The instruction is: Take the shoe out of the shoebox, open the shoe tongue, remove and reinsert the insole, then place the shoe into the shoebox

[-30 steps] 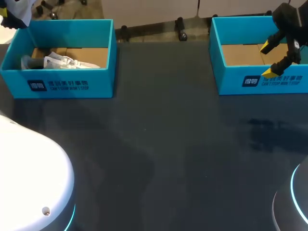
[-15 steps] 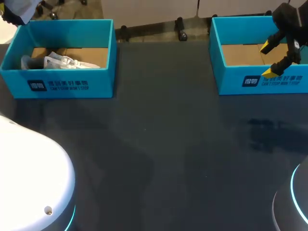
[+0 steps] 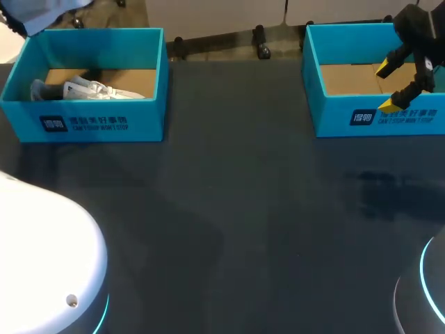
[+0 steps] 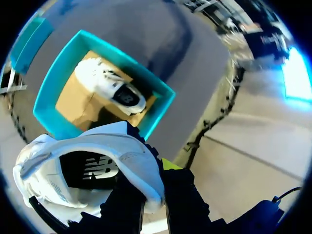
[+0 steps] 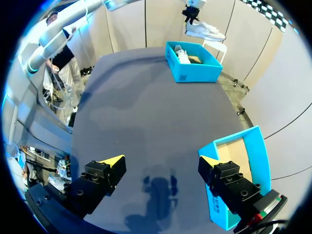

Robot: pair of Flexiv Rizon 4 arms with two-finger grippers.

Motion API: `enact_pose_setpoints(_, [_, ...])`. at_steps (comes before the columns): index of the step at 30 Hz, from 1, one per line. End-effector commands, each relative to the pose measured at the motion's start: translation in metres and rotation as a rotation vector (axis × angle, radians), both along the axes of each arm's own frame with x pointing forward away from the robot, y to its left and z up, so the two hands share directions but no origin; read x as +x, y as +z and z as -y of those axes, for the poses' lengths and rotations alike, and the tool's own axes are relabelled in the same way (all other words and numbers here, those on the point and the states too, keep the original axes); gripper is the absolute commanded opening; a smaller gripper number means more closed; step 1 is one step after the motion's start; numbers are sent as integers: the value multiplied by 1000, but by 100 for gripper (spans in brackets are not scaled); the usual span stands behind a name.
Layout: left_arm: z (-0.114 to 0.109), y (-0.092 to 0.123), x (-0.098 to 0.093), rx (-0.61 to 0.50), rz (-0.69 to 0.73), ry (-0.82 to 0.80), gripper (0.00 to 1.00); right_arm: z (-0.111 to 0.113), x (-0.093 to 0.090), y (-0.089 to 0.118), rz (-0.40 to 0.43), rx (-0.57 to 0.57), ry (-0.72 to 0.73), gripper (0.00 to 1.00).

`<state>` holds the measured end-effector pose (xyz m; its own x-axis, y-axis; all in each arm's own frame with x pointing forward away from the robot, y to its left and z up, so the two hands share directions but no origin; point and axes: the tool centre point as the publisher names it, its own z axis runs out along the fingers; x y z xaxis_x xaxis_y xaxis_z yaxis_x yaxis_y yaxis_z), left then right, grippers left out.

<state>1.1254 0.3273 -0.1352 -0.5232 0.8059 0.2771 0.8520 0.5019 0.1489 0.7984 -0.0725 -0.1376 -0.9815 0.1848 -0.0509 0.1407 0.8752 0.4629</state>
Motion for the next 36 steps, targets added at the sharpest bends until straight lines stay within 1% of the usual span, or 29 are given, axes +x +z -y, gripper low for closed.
enact_pose_setpoints(1, [-6, 4, -5, -14, -18, -229, 0, -1, 1, 0, -3, -2, 0, 100])
enact_pose_setpoints(6, [-7, 7, -3, -8, -27, -327, 0, -1, 1, 0, -3, -2, 0, 100])
enact_pose_setpoints(8, [-7, 8, 0, -25, -43, -376, 0, -1, 1, 0, -3, -2, 0, 100])
enact_pose_setpoints(13, [-8, 9, 7, -7, -57, -415, 0, -1, 1, 0, -3, -2, 0, 100])
enact_pose_setpoints(17, [-10, 9, 11, 9, -62, -476, 0, -1, 1, 0, -3, -2, 0, 100])
enact_pose_setpoints(19, [-10, 8, 16, 24, -67, -484, 0, -1, 1, 0, -3, -2, 0, 100])
enact_pose_setpoints(21, [-11, 8, 18, 15, -70, -487, 0, -1, 1, 0, -3, -2, 0, 100])
enact_pose_setpoints(36, [-11, 8, 18, 15, -70, -487, 0, -1, 1, 0, -3, -2, 0, 100])
